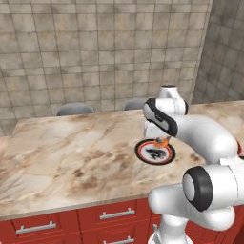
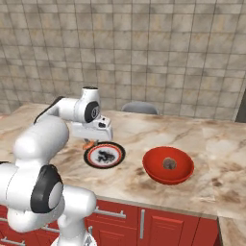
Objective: Place the shrimp on the plate and place the mushroom on the same plate.
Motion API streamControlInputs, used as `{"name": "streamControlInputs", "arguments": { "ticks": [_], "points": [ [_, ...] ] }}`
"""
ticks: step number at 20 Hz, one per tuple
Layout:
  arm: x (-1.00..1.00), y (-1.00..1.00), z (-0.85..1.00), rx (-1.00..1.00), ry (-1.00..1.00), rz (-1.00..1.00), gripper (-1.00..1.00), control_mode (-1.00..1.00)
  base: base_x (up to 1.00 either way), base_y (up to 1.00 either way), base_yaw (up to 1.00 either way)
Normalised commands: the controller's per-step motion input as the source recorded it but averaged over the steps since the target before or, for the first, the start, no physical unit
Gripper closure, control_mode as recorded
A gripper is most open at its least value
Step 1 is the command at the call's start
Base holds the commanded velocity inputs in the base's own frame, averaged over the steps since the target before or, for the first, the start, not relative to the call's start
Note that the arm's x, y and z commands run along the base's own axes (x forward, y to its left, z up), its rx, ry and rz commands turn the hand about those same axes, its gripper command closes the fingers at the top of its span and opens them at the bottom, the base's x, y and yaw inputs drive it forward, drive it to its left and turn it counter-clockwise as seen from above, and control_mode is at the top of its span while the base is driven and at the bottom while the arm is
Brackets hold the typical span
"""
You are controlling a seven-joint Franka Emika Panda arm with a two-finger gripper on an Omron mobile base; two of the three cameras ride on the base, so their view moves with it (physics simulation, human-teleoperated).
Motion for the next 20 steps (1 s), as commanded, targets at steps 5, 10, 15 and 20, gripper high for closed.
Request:
{"name": "streamControlInputs", "arguments": {
  "ticks": [5,10,15,20],
  "points": [
    [0.64,0.11,-0.5,0.0,0.0,0.0,1.0,-1.0,0.0,0.0,0.0],
    [0.49,0.09,-0.37,0.0,0.0,0.0,1.0,-1.0,0.0,0.0,0.0],
    [0.36,0.02,-0.27,0.0,0.0,0.0,1.0,-1.0,0.0,0.0,0.0],
    [0.24,0.0,-0.29,0.0,0.0,0.0,1.0,-1.0,0.0,0.0,0.0]
  ]
}}
